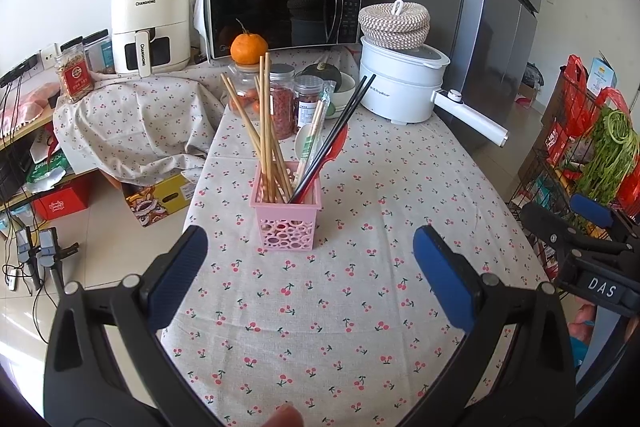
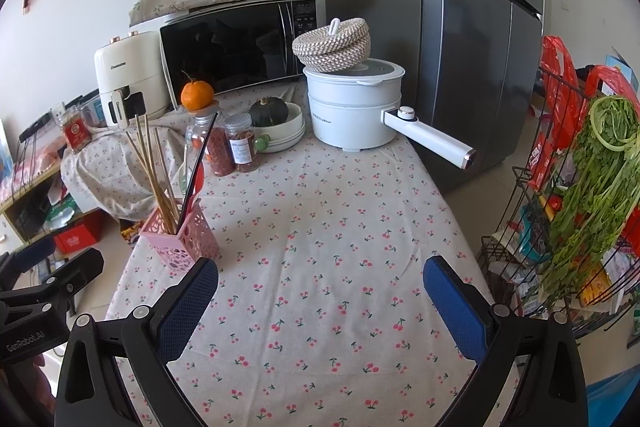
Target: Organize utensils
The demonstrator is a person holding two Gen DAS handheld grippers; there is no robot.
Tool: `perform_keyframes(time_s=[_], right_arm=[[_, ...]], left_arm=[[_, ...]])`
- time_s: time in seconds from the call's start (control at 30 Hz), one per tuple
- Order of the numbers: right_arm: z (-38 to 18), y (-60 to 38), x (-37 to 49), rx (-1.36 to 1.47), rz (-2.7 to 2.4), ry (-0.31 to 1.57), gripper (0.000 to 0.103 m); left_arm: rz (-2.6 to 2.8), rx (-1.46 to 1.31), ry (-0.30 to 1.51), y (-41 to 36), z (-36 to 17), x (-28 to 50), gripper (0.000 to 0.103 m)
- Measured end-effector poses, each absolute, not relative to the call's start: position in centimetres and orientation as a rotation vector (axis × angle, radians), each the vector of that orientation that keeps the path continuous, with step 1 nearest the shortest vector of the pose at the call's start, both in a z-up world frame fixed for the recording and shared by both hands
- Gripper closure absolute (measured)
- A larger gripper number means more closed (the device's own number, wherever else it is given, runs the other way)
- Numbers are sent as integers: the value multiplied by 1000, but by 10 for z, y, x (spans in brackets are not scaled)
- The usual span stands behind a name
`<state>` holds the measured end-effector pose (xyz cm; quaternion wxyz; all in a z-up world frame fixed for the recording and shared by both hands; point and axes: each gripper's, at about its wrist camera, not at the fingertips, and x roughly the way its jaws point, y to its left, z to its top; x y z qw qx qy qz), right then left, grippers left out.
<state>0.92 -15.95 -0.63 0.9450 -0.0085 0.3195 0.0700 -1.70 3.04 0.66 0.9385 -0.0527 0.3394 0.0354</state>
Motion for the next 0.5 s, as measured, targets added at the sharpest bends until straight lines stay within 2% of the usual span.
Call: perform_keyframes(time_s=[0.5], right_arm=[[-7,-159,9,-12,138,657,0]], left_arm=[[71,-109,694,29,7,-17,1]])
